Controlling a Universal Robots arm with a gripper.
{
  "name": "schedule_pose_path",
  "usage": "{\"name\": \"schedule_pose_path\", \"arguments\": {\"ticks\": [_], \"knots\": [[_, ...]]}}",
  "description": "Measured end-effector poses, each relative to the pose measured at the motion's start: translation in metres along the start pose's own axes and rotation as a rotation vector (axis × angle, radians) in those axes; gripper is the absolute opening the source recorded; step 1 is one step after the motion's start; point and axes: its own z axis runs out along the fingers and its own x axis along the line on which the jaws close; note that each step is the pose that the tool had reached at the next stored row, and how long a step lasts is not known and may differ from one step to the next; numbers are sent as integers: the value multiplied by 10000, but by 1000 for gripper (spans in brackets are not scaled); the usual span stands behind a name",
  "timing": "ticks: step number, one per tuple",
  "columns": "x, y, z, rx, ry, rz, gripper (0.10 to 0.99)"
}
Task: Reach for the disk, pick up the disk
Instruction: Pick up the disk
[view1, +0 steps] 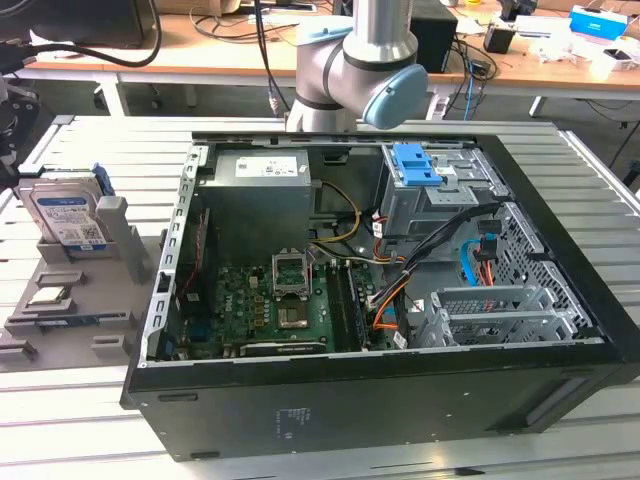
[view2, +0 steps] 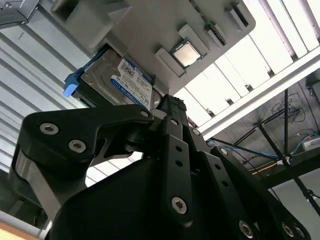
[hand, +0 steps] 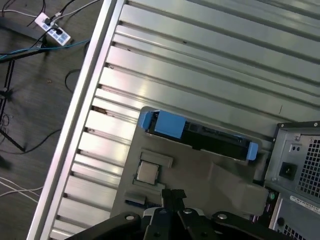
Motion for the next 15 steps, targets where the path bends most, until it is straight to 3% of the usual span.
{"name": "schedule_pose_path", "arguments": {"ticks": [15], "knots": [[0,0,0,1,68,-1784,106]]}}
